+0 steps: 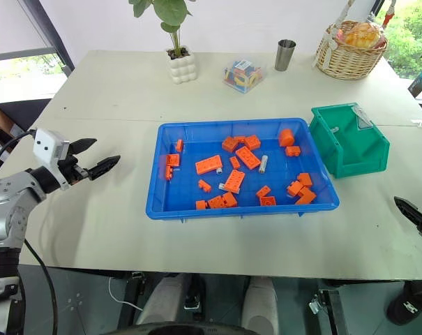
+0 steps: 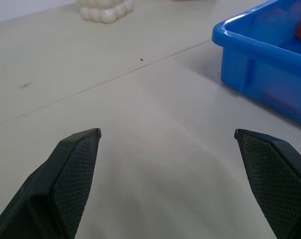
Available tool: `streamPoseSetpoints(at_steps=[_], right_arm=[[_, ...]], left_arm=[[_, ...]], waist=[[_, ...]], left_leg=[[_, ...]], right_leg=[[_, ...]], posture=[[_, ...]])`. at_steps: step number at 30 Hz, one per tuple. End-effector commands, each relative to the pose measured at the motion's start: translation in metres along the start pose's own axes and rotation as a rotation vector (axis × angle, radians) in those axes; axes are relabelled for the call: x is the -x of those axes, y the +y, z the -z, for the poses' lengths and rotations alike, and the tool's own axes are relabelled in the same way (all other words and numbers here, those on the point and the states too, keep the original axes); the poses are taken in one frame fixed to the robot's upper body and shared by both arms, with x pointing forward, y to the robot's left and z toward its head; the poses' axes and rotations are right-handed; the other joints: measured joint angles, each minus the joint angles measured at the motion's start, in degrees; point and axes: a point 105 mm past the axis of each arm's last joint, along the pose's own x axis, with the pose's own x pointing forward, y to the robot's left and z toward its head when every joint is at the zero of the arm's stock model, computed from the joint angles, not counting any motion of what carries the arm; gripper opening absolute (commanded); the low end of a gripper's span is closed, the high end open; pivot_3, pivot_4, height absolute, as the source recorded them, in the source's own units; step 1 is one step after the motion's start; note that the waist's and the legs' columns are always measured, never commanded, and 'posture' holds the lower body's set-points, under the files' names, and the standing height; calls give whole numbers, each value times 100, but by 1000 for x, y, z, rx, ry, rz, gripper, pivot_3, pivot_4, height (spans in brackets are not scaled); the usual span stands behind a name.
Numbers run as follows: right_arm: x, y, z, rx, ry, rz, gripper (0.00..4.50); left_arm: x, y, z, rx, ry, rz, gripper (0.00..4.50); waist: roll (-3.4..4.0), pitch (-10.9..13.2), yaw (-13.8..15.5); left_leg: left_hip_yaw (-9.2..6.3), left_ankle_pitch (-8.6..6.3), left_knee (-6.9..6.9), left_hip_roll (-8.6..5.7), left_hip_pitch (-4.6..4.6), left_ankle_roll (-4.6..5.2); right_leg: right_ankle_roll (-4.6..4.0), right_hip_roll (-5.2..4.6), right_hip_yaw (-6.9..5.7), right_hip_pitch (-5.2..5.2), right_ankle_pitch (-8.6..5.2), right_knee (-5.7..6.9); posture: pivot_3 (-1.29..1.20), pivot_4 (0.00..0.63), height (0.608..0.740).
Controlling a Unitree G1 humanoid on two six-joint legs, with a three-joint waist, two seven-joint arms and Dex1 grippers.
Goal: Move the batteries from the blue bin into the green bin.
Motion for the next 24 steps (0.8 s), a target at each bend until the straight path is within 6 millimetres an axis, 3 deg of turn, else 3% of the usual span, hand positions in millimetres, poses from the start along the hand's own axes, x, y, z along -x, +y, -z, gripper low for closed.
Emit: streamPoseSetpoints(at_steps=[1, 18, 22, 24], right_arm=[[2, -3, -12, 32, -36, 10, 4428], [-3, -3, -17, 47, -37, 12, 4428], [-12, 8, -52, 75, -110, -74, 4428], [-16, 24, -76, 102, -150, -177, 4428]], left_arm=[[4, 3, -14, -45, -37, -4, 4500], [1, 4, -16, -23, -29, 7, 4500], [-1, -2, -27, -38, -64, 55, 4500], [-1, -6, -36, -34, -89, 86, 4500]], waist=[[0, 0, 1], [0, 0, -11], [1, 0, -21], [3, 2, -37]], left_leg=[[-1, 0, 1, -1, 0, 0], [-4, -1, 6, -2, -1, 3], [-4, -1, 9, -3, -1, 3], [-3, -1, 10, -3, -2, 3]], right_leg=[[0, 0, 0, 1, 0, 0], [1, 0, -1, 0, 0, 10], [1, 0, -1, -1, 0, 13], [1, 0, -1, -3, 0, 15]], posture=[[0, 150, 644], [0, 150, 644], [0, 150, 644], [0, 150, 644]])
